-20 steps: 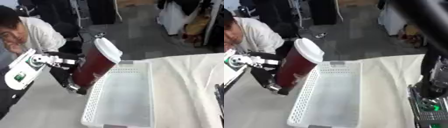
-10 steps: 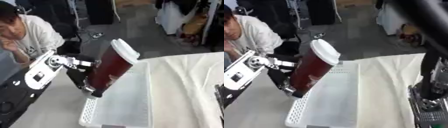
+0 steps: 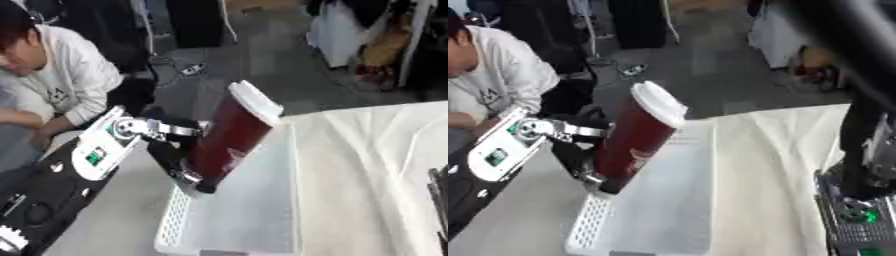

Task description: Pick up objects on the table and place them in the box.

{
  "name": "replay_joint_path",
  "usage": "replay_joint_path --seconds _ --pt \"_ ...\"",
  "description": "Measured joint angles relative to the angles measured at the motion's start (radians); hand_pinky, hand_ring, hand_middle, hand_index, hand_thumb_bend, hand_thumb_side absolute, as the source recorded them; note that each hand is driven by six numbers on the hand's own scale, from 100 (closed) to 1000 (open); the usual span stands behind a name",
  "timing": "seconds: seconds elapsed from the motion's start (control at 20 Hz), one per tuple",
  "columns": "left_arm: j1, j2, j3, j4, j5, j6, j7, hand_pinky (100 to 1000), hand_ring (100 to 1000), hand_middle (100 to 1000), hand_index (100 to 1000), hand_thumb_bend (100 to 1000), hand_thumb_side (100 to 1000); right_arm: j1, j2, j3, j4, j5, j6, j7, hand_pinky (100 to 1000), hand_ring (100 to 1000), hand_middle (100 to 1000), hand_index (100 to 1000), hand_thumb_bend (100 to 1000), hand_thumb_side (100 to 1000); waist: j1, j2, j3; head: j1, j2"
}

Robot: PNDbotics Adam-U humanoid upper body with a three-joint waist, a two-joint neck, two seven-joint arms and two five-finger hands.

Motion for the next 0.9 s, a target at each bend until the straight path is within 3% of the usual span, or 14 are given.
replay_joint_path --seconds 0.3,0.4,0.45,0.5,0.55,0.6,0.65,0.7,0.75,0.8,0.85,0.9 --pt "-0.006 -0.029 0.053 0.093 -0.012 0.020 0.008 100 100 130 566 100 596 -0.003 0.004 0.000 0.000 0.000 0.000 0.000 468 572 588 647 100 1000 0.000 0.000 -0.002 0.000 0.000" --pt "-0.012 -0.038 0.064 0.117 -0.018 0.031 0.039 100 100 194 630 100 622 -0.003 0.004 0.000 0.000 0.000 -0.001 0.000 469 573 589 647 100 1000 0.000 0.000 -0.003 0.000 0.000" --pt "-0.013 -0.043 0.067 0.128 -0.018 0.036 0.056 100 100 174 610 100 612 -0.003 0.004 0.000 0.000 0.000 -0.001 -0.001 469 573 589 647 100 1000 0.000 0.000 -0.003 0.000 0.000" --pt "-0.013 -0.048 0.068 0.138 -0.018 0.039 0.070 100 121 276 665 100 673 -0.004 0.004 0.000 0.000 0.000 -0.002 -0.002 469 573 589 647 100 1000 0.000 0.001 -0.005 0.000 0.000" --pt "-0.013 -0.052 0.068 0.146 -0.017 0.040 0.083 100 100 249 653 100 638 -0.004 0.005 0.000 0.000 0.000 -0.002 -0.002 469 573 589 647 100 1000 0.000 0.001 -0.006 0.000 0.000" --pt "-0.013 -0.057 0.068 0.153 -0.017 0.039 0.092 181 304 426 758 100 803 -0.004 0.005 0.000 0.000 0.000 -0.003 -0.003 468 573 589 647 100 1000 0.000 0.002 -0.007 0.000 0.000" --pt "-0.013 -0.060 0.068 0.159 -0.017 0.036 0.100 157 280 405 745 100 791 -0.004 0.005 0.000 0.000 0.000 -0.004 -0.003 469 573 589 647 100 1000 0.000 0.002 -0.008 0.000 0.000" --pt "-0.014 -0.063 0.067 0.163 -0.017 0.031 0.105 446 551 648 887 100 933 -0.004 0.005 0.000 0.000 0.000 -0.004 -0.003 469 573 589 647 100 1000 0.000 0.004 -0.008 0.000 0.000" --pt "-0.015 -0.066 0.065 0.166 -0.018 0.025 0.109 547 648 726 924 100 983 -0.004 0.005 0.000 0.000 -0.001 -0.004 -0.003 469 573 589 647 100 1000 0.000 0.005 -0.009 0.000 0.000" --pt "-0.016 -0.068 0.063 0.170 -0.020 0.017 0.111 585 702 757 956 100 1000 -0.004 0.007 0.000 0.000 -0.001 -0.004 -0.003 469 573 590 647 100 1000 0.000 0.006 -0.009 0.000 0.000" --pt "-0.016 -0.068 0.061 0.173 -0.025 0.009 0.113 547 648 726 924 100 983 -0.005 0.010 0.000 0.000 -0.001 -0.004 -0.003 469 573 589 647 100 1000 0.000 0.006 -0.011 0.000 0.001" --pt "-0.017 -0.068 0.061 0.176 -0.029 0.001 0.115 713 849 834 1000 100 1000 -0.005 0.012 0.000 0.000 -0.001 -0.005 -0.003 469 573 590 647 100 1000 0.000 0.006 -0.012 0.000 0.001"
